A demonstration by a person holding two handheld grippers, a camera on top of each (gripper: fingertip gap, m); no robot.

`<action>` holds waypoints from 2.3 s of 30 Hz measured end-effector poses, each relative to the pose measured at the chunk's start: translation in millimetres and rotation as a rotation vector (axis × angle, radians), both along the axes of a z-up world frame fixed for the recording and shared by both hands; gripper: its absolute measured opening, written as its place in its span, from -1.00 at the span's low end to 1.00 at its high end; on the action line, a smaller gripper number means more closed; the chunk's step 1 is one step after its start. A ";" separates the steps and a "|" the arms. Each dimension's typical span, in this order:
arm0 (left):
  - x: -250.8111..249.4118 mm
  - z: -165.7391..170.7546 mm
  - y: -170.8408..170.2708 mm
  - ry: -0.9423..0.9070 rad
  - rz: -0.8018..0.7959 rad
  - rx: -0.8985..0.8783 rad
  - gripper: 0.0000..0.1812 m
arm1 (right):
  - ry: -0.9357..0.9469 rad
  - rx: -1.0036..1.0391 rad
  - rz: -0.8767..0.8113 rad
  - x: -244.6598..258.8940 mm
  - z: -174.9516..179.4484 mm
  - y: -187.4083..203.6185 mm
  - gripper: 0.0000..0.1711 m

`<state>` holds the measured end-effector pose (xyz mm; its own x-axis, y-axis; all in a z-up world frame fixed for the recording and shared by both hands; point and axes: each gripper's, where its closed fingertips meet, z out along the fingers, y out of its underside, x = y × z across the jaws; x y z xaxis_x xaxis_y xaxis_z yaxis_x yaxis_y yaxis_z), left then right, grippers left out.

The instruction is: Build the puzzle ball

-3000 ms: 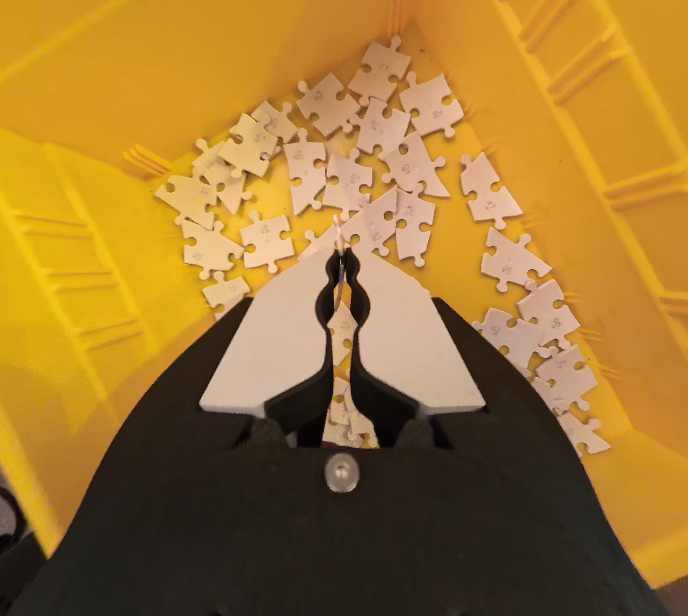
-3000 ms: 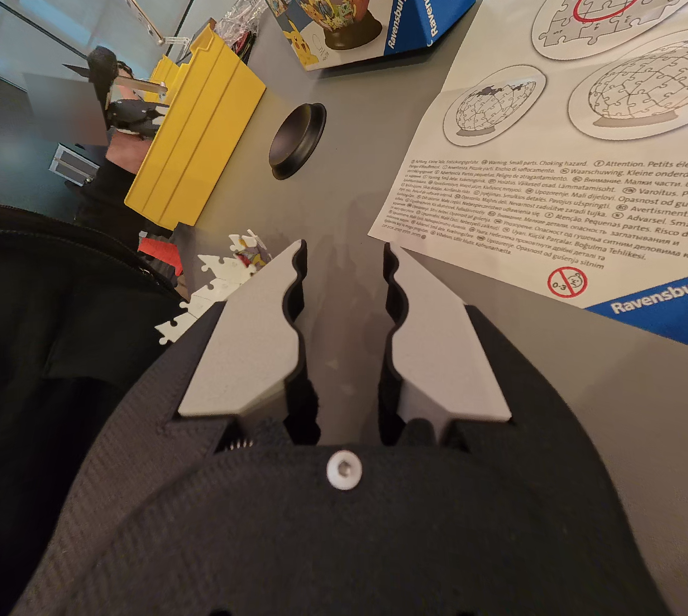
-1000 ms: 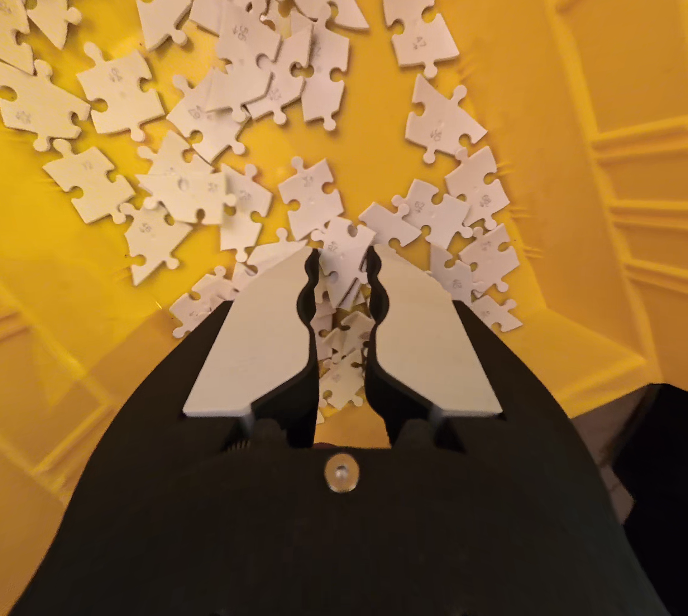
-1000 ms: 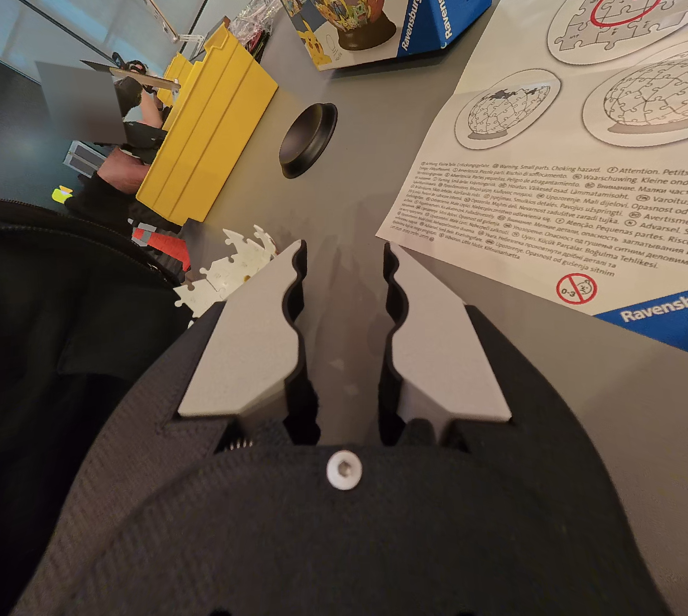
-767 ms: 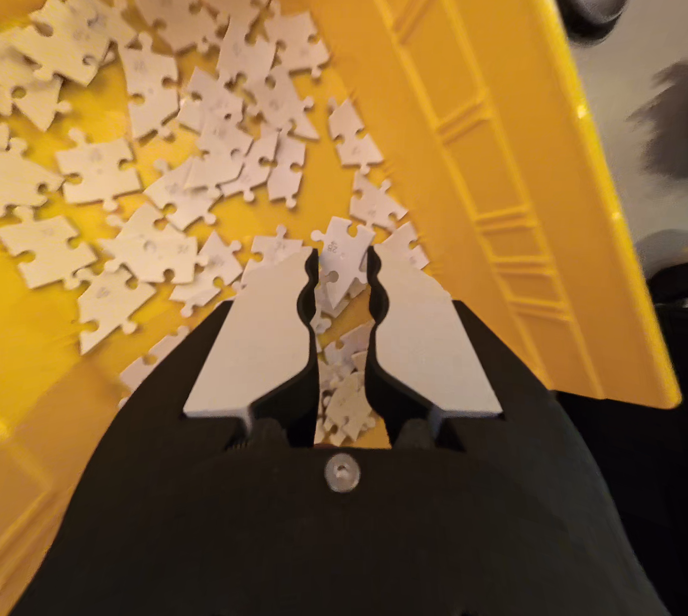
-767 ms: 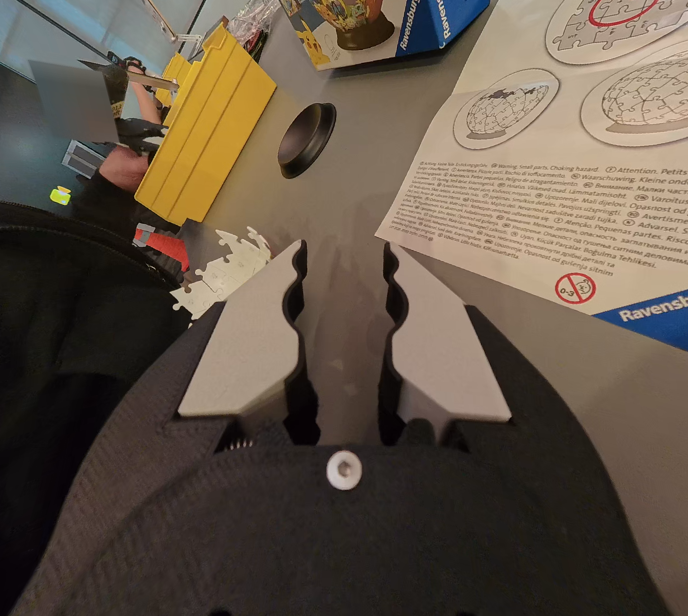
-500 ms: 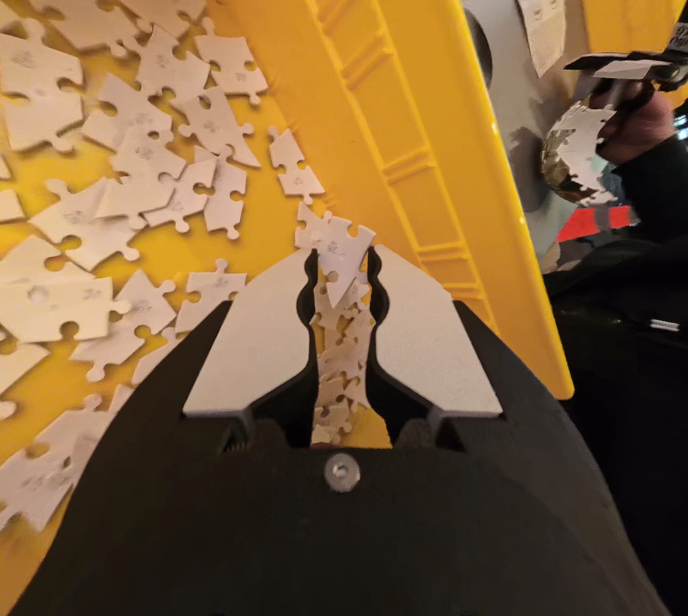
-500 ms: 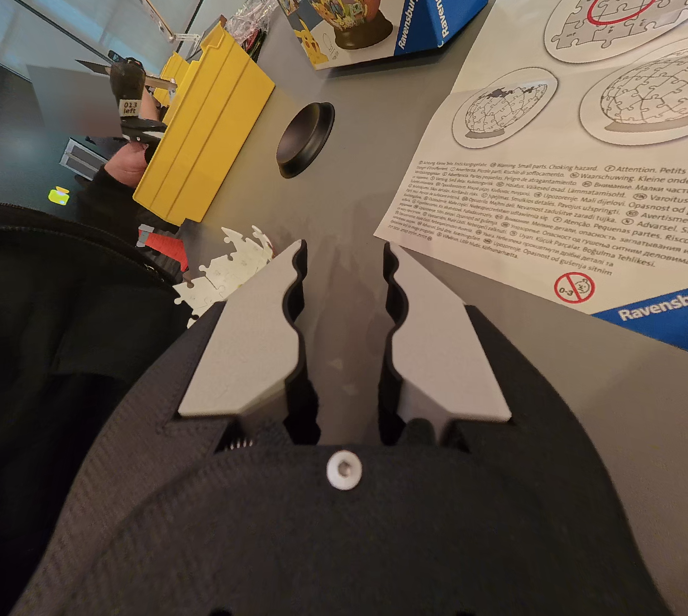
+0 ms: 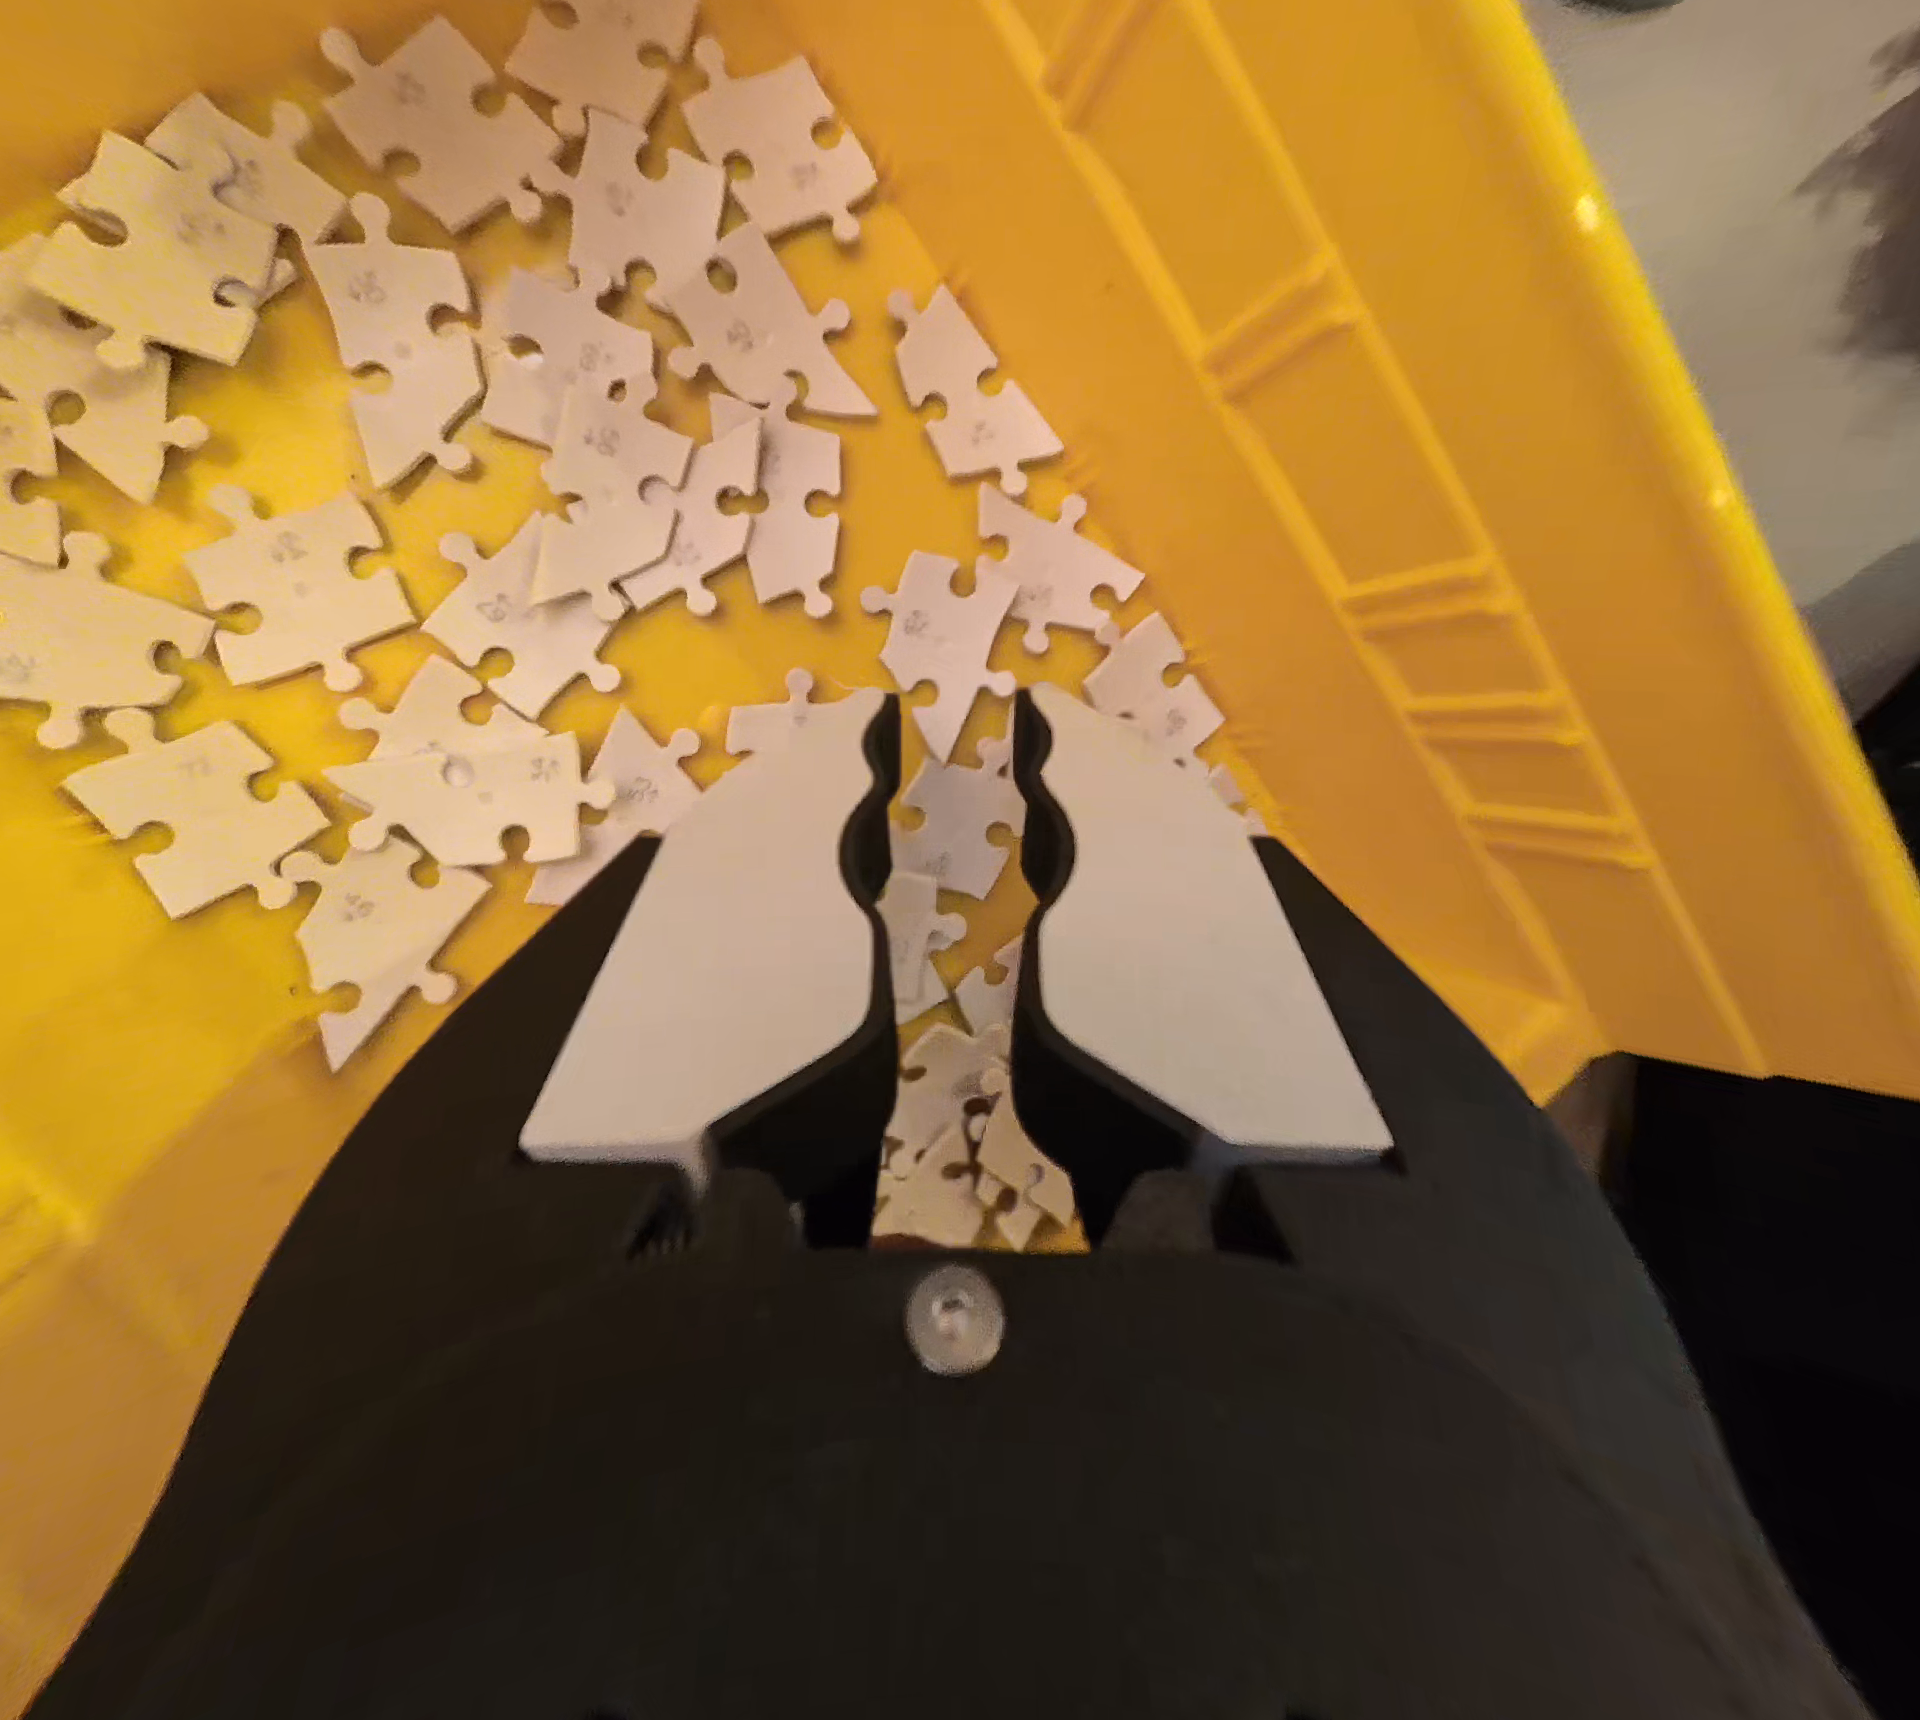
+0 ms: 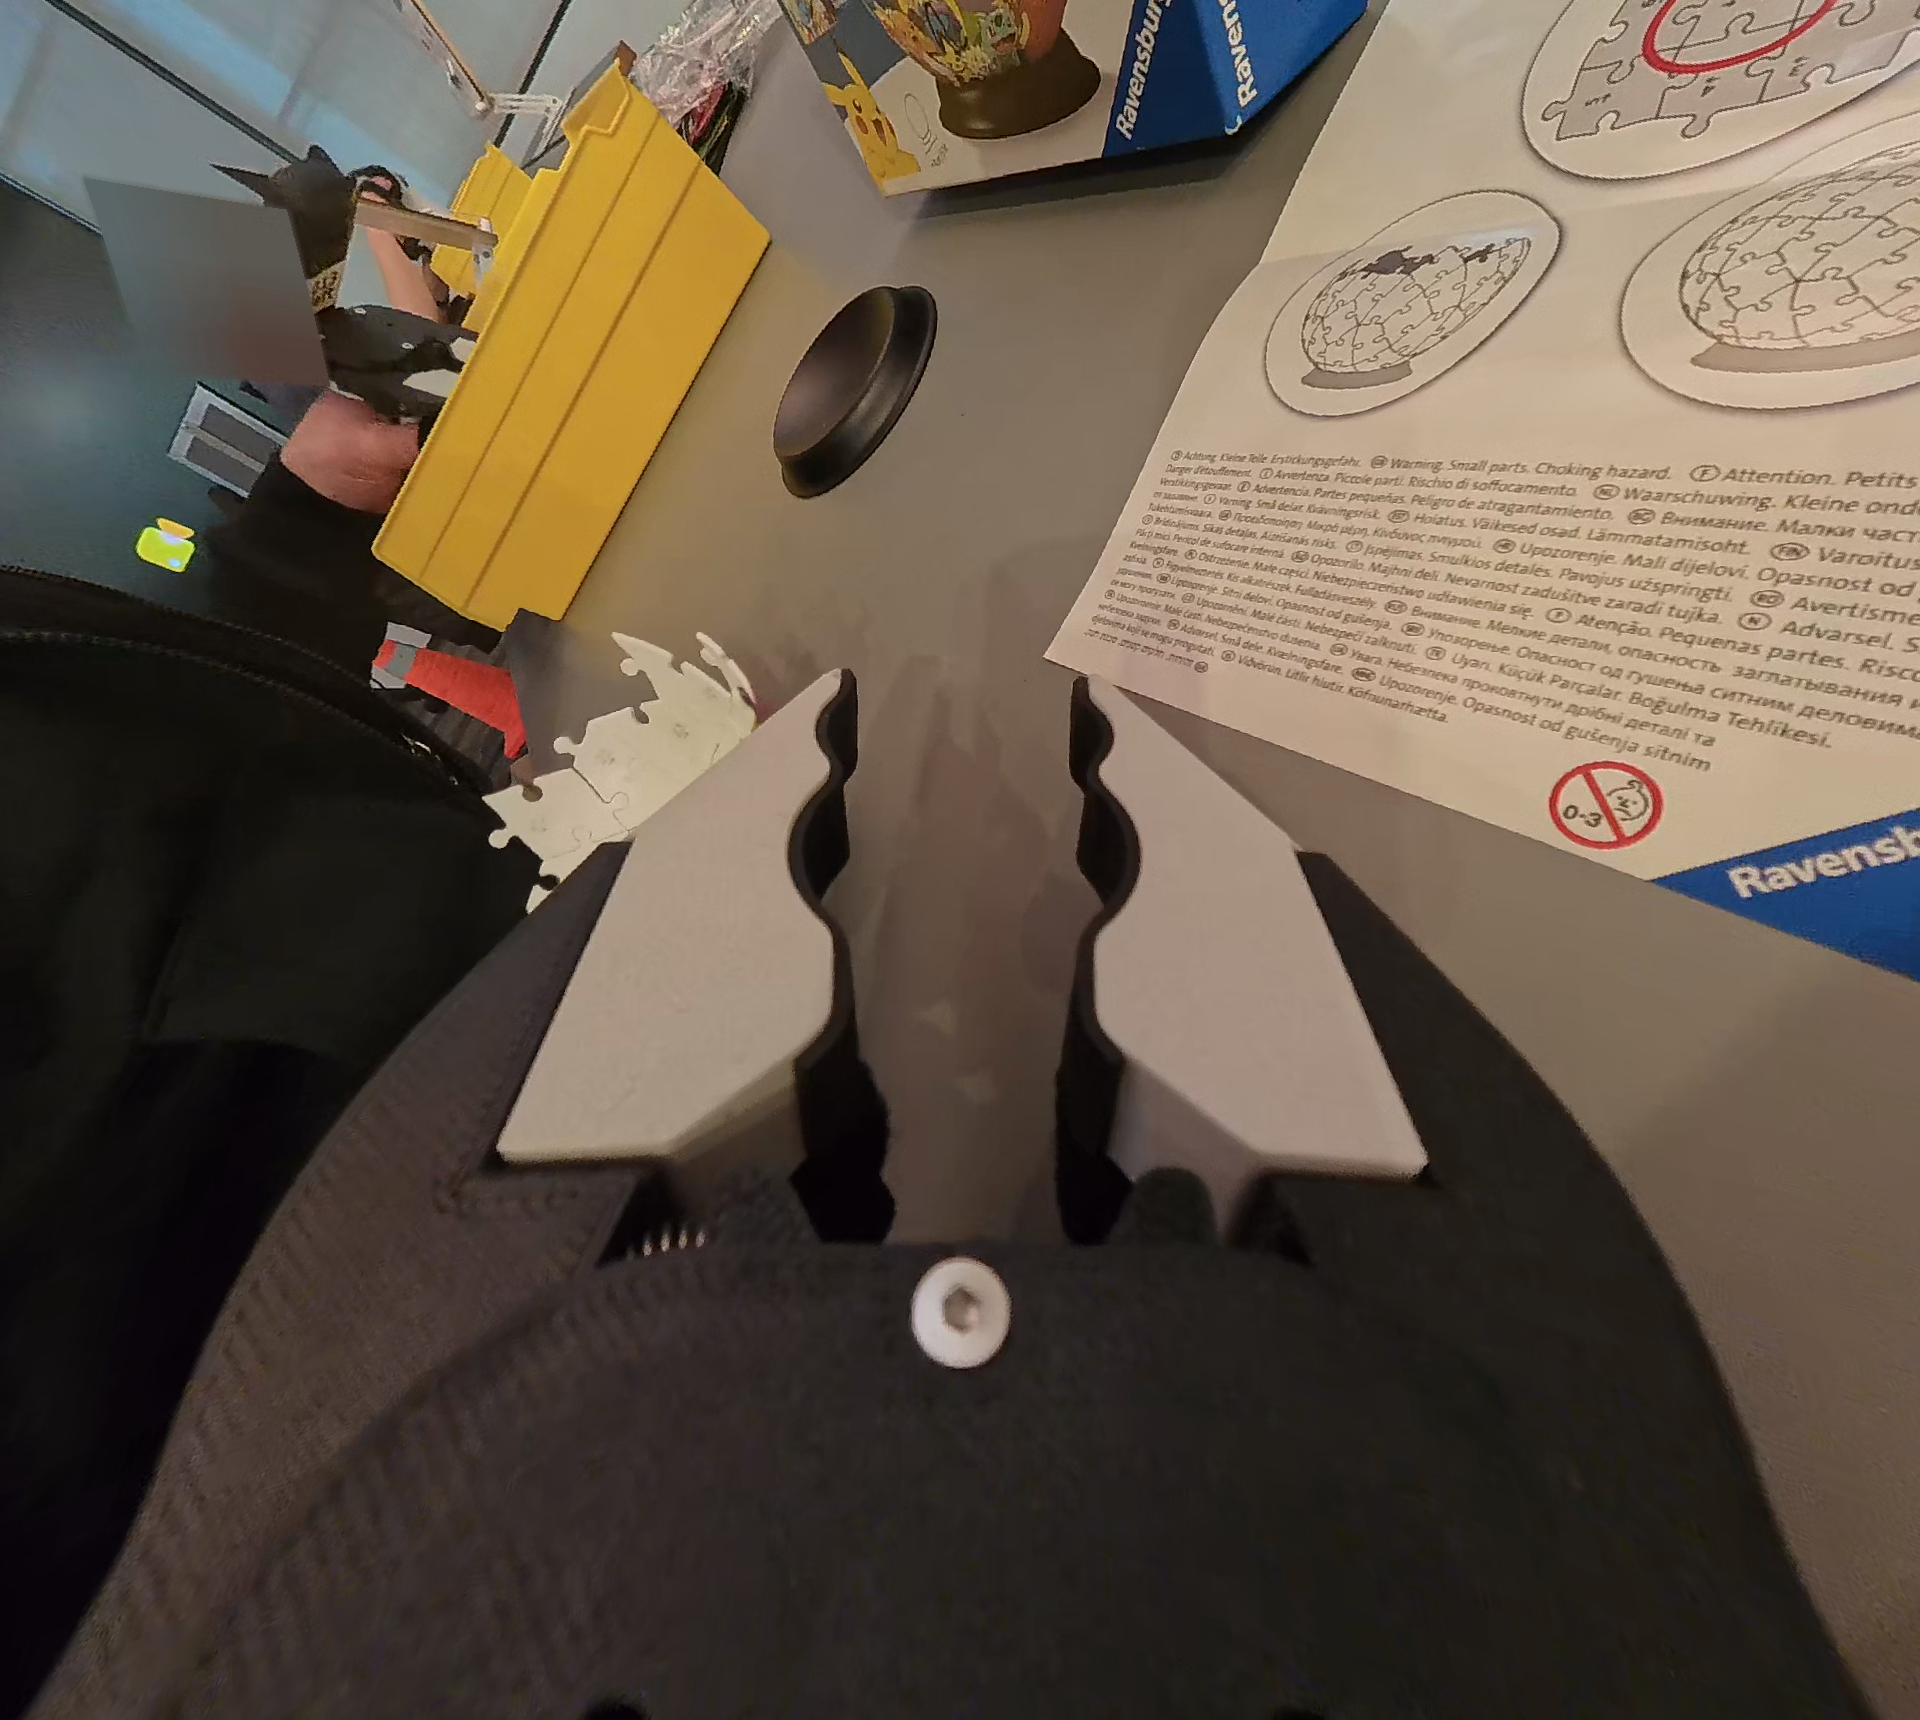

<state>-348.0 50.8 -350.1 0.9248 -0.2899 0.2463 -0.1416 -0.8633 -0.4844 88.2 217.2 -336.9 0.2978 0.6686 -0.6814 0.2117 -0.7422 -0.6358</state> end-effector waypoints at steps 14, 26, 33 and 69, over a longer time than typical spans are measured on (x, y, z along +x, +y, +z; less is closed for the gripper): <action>29.0 -22.7 24.2 0.192 -0.242 -0.002 -0.52 | 0.004 0.005 0.003 0.0 0.9 -0.5 -0.53; 28.3 -25.6 25.9 0.272 -0.335 0.056 -0.60 | 0.008 0.006 0.007 0.0 1.5 -1.1 -0.52; 22.5 0.0 27.0 0.224 -0.253 0.135 -0.61 | 0.009 0.006 0.007 0.0 1.7 -1.2 -0.52; 197.0 49.3 40.5 0.321 -0.274 0.252 -0.50 | 0.028 0.023 0.041 -1.1 5.4 -6.6 -0.50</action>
<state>-151.0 91.3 -300.8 0.8239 -0.5470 -0.1481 -0.5236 -0.6349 -0.5681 87.1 210.6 -331.5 0.2503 0.6959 -0.6731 0.2236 -0.7180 -0.6591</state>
